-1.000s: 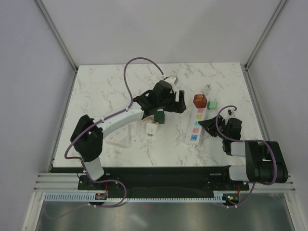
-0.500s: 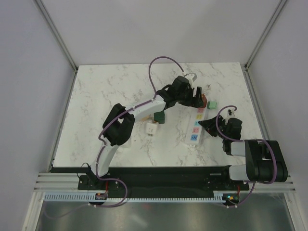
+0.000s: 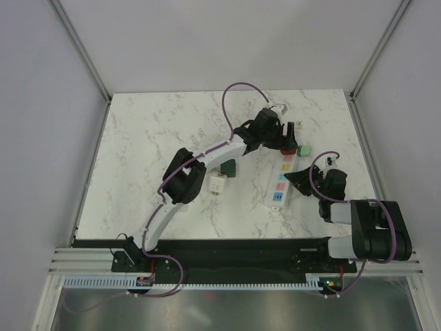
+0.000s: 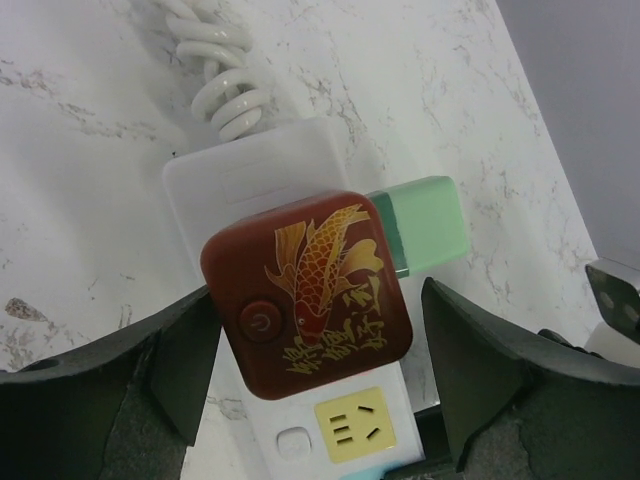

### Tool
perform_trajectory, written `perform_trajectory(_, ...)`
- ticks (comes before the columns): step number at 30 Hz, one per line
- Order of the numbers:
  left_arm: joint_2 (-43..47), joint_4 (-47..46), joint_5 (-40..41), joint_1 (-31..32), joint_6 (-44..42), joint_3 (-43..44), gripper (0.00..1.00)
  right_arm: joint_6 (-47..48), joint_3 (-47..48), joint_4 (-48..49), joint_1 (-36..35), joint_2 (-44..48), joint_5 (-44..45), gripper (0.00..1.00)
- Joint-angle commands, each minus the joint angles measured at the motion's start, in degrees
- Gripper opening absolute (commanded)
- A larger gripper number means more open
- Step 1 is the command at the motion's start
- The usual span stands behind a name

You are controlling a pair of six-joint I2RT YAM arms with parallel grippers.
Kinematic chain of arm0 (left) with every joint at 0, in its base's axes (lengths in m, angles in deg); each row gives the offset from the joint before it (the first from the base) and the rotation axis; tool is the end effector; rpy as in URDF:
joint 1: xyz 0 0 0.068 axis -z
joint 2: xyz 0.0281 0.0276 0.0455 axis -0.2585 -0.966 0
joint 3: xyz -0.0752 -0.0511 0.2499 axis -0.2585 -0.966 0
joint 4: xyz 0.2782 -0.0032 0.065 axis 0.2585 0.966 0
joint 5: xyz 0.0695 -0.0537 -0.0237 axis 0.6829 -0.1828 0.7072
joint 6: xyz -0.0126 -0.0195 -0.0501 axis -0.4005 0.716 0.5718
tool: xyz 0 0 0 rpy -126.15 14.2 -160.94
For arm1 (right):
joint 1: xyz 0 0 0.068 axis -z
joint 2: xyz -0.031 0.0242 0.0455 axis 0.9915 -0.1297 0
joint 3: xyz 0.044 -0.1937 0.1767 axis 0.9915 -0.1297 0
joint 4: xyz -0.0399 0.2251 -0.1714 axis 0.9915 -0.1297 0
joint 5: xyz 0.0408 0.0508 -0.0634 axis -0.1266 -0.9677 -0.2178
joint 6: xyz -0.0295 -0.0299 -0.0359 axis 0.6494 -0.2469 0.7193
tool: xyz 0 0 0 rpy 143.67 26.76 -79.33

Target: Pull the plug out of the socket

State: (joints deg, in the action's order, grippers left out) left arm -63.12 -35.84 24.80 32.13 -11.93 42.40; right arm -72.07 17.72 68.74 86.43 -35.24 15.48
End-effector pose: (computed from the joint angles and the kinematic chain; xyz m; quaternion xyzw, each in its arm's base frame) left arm 0.3944 -0.4353 0.1897 0.1750 0.8448 -0.3775 0.3364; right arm 0.2232 0.0020 0.0888 0.2634 0.7920 0.3837 0.3952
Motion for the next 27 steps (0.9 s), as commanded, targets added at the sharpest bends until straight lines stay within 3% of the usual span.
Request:
perform_trajectory(1,-1.85,1.58,-0.82,0.26,1.77,4.03,0.86,3.96,-0.77,0.89,0.08,-0.38,1.65,0.00)
perform_trajectory(7,-4.31,1.58,-3.79,0.35,2.48,5.52,0.67,3.97,-0.86,0.81,0.08,-0.03,1.74,0.00)
perform_trajectory(9,-4.75,1.23,-5.20,0.52,2.39,6.05,0.44,4.32,-0.77,0.11,0.07,0.58,2.17,0.00)
perform_trajectory(10,-4.75,1.23,-6.34,0.70,2.13,6.23,0.25,4.49,-0.68,-0.42,0.08,0.93,2.44,0.01)
perform_trajectory(12,-4.23,1.32,-6.70,0.96,1.86,5.88,0.12,4.76,-0.50,-1.65,0.08,1.81,3.05,0.14)
perform_trajectory(14,-3.52,1.40,-7.41,1.31,1.51,4.91,0.02,4.84,-0.59,-2.09,0.08,2.34,3.75,0.18)
perform_trajectory(17,-2.03,1.32,-8.99,1.58,1.69,3.51,0.02,4.76,-0.59,-2.19,0.08,2.69,4.72,0.39)
perform_trajectory(23,0.34,1.32,-10.48,2.11,1.68,1.57,0.02,1.43,-0.51,-0.34,0.86,0.50,5.34,0.66)
perform_trajectory(27,0.61,1.32,-10.84,2.11,2.04,1.22,0.02,-2.09,1.07,0.63,3.32,-2.14,2.97,0.71)
